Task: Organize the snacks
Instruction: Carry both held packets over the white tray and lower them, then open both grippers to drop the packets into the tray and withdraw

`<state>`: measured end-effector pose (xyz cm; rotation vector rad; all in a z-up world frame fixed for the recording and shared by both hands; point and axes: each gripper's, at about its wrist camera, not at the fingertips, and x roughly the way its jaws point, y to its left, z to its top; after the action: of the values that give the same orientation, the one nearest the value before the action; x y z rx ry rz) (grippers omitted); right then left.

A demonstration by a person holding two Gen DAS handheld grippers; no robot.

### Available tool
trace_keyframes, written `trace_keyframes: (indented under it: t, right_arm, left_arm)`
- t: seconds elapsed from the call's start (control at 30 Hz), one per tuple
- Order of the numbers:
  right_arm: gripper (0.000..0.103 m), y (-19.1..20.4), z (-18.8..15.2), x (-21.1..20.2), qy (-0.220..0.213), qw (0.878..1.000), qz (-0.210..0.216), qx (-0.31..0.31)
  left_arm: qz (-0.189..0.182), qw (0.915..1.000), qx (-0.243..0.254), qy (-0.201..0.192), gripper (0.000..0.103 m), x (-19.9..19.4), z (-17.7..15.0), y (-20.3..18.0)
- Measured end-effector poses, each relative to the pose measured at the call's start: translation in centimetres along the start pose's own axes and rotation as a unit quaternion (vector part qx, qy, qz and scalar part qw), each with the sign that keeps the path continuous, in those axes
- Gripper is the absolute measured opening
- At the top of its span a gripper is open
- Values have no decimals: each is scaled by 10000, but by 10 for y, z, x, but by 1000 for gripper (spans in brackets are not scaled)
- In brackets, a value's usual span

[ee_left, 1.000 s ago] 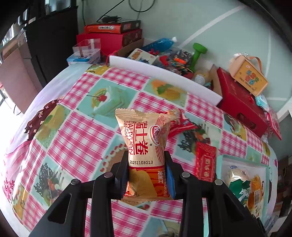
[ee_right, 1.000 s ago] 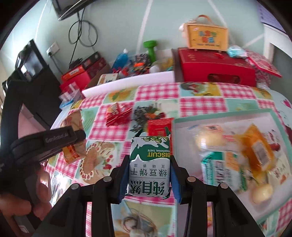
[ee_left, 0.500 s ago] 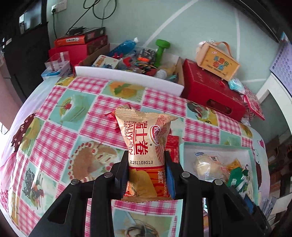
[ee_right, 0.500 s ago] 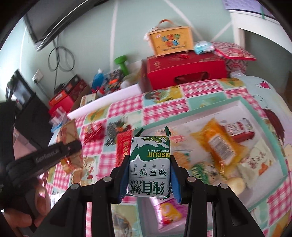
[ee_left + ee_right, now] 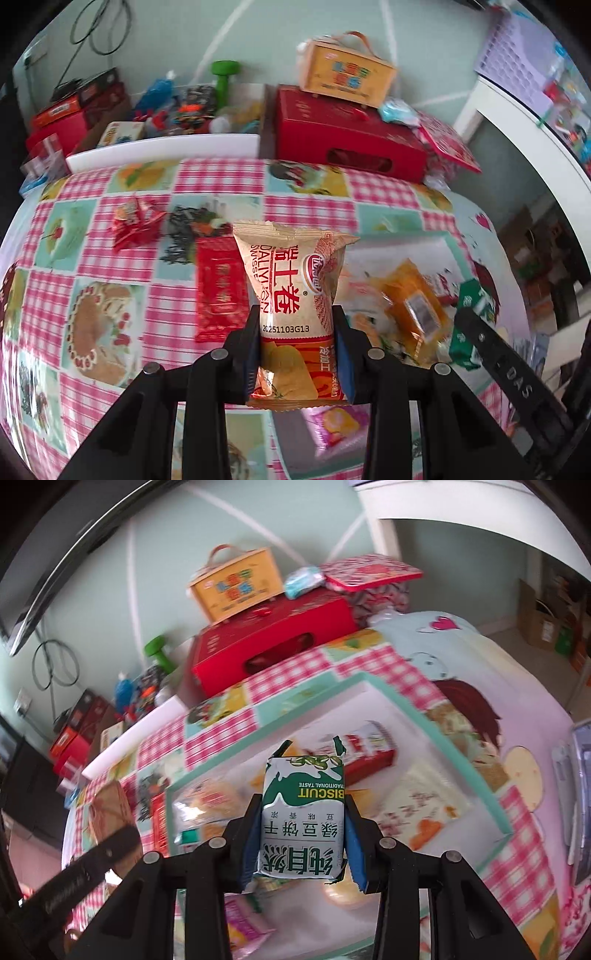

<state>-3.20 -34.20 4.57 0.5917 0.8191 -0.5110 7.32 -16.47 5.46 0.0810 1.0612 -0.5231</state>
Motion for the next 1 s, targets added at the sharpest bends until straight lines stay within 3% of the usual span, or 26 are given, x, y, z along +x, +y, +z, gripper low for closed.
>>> trace_keyframes:
  t: [0.33,0.87,1.0]
  right_arm:
    - [42,-30,3,6,92,9994,-223,250]
    - [43,-29,1,12,209,9992,-277,179]
    - [43,-29,1,13,226,9992,-304,141]
  left_arm:
    - [-174,9974,694,69,36,9,-12,-48]
    - [-135,9959,879,176,37,22,-19,-62]
    - [-147,9962,840,171,56,21,-18,-63]
